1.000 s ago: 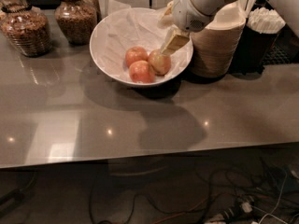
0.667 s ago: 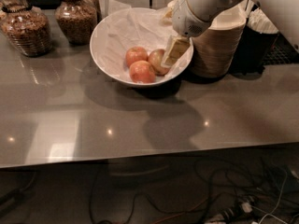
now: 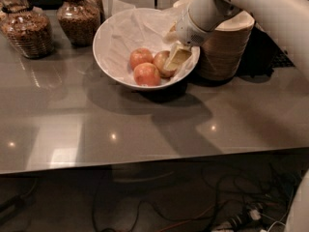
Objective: Pick apple from white bowl
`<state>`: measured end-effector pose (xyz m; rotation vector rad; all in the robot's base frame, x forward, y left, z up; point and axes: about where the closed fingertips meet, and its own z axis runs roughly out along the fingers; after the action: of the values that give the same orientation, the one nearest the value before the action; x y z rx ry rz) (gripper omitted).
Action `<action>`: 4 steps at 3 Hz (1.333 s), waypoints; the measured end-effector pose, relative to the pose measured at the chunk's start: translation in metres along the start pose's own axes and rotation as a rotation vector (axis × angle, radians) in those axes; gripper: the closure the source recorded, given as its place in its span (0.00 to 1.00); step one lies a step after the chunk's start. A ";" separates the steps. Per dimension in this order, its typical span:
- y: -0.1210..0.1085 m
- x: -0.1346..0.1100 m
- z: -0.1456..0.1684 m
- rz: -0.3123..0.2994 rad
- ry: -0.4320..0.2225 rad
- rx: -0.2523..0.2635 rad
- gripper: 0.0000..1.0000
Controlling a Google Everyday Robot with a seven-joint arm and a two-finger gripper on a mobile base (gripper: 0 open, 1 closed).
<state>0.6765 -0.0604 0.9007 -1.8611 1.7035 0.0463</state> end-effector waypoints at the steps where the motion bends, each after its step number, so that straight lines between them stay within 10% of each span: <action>1: -0.003 0.007 0.015 0.017 0.004 -0.022 0.40; 4: 0.005 0.013 0.038 0.041 0.008 -0.076 0.50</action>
Offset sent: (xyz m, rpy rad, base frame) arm 0.0157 -0.0013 -0.0373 -0.0051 0.0883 -0.0195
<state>0.6875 -0.0545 0.8625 -1.8834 1.7675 0.1218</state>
